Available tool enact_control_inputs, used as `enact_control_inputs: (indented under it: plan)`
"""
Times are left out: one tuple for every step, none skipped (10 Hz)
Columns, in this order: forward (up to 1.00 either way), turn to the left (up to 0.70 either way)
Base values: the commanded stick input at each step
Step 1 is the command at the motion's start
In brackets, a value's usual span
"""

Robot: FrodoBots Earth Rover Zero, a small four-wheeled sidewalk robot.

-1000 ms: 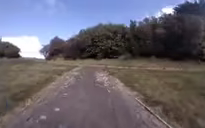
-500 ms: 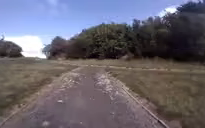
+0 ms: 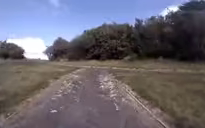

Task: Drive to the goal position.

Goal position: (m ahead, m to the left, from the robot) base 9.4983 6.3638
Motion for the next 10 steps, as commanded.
enact_control_inputs:
  plan:
    - [0.7, 0.0]
    - [0.7, 0.0]
    - [0.7, 0.0]
    - [0.7, 0.0]
    - [0.7, 0.0]
    - [0.7, 0.0]
    - [0.7, 0.0]
    - [0.7, 0.0]
    - [0.7, 0.0]
    - [0.7, 0.0]
